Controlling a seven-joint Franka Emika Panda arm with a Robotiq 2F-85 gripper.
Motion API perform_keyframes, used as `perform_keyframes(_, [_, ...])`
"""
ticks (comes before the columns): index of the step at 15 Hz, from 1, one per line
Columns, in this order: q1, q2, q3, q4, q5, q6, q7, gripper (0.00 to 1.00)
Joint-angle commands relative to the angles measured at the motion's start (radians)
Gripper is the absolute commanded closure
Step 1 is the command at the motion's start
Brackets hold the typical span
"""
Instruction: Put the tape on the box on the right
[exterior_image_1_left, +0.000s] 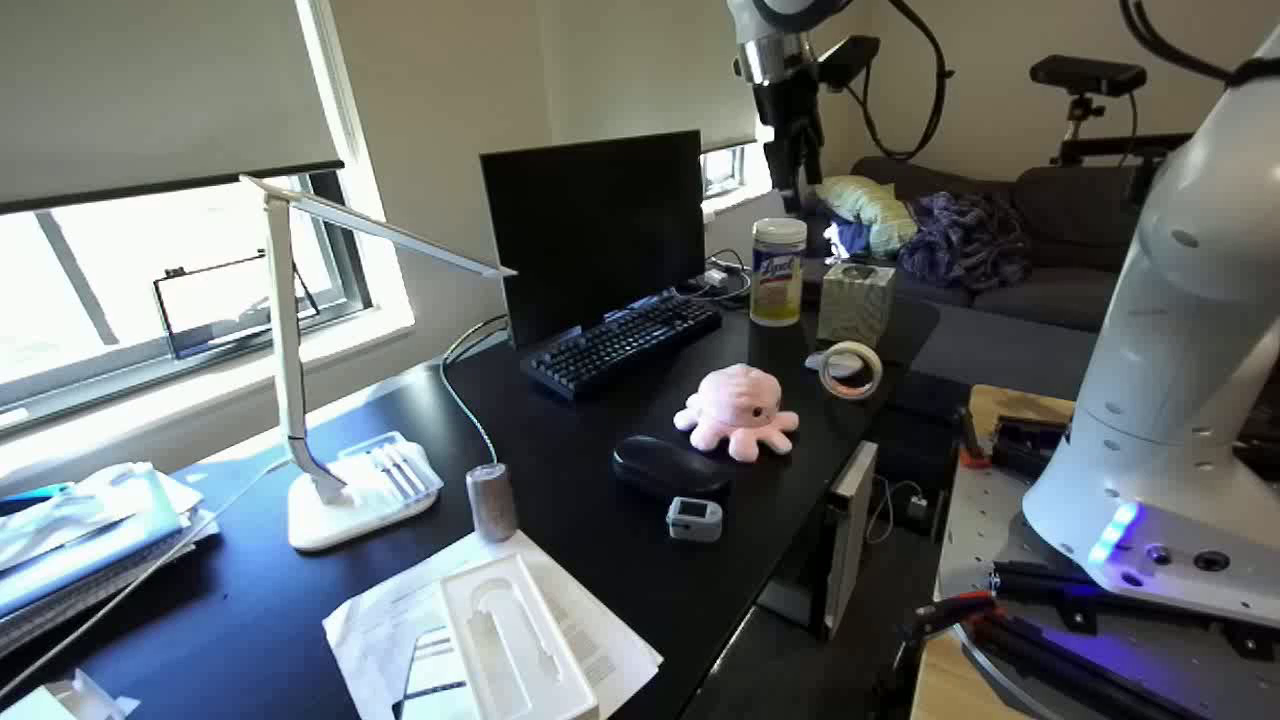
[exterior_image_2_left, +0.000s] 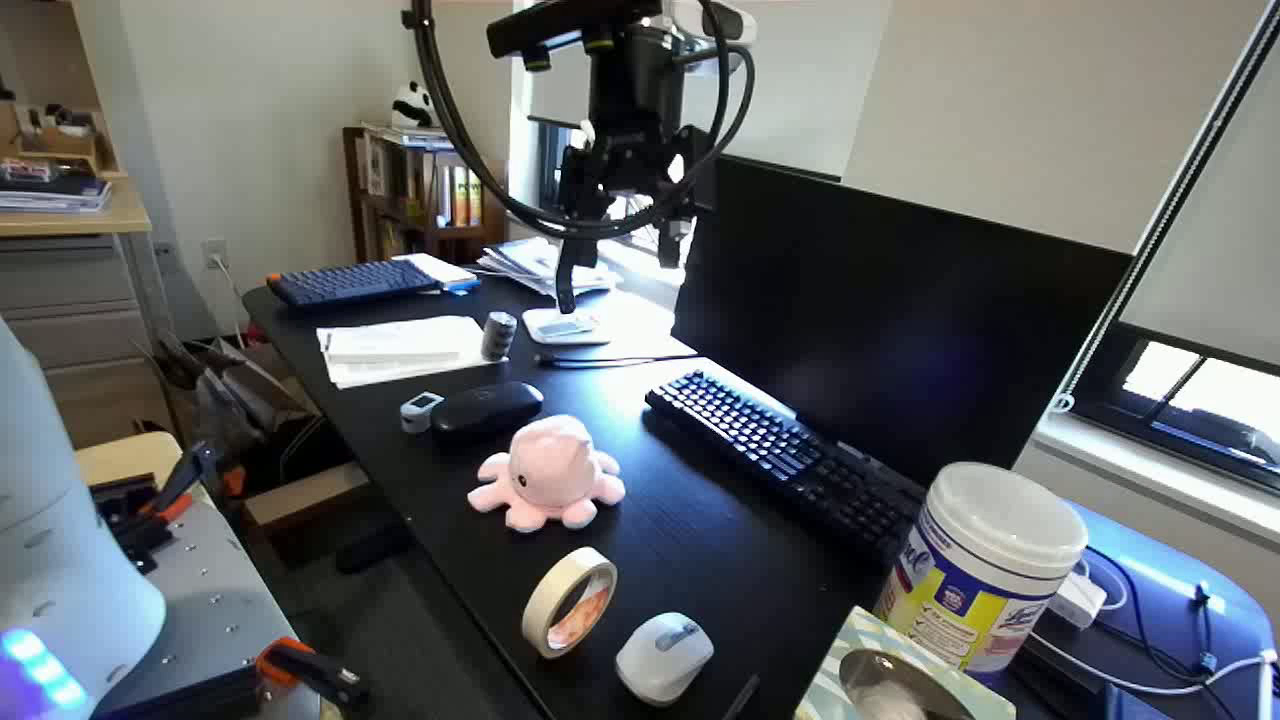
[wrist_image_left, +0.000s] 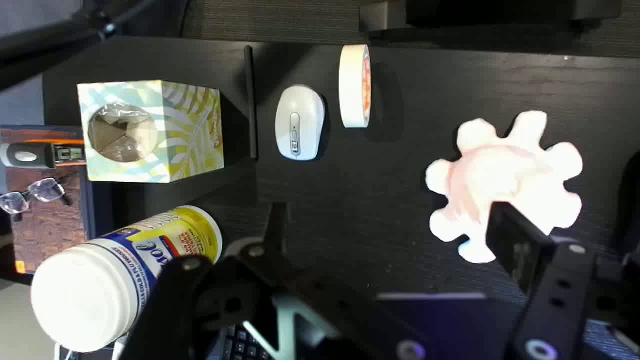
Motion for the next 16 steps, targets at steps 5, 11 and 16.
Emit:
perform_keyframes(5, [0.010,-0.003,-0.013,-0.026,0.007,0.009,0.014,0.00])
perform_keyframes(11, [0.002,0.024,-0.041,-0.173,0.022,0.127,0.033,0.00])
perform_keyframes(16, [-0.023,0.112,-0.074,-0.254,0.009,0.271,0.079,0.00])
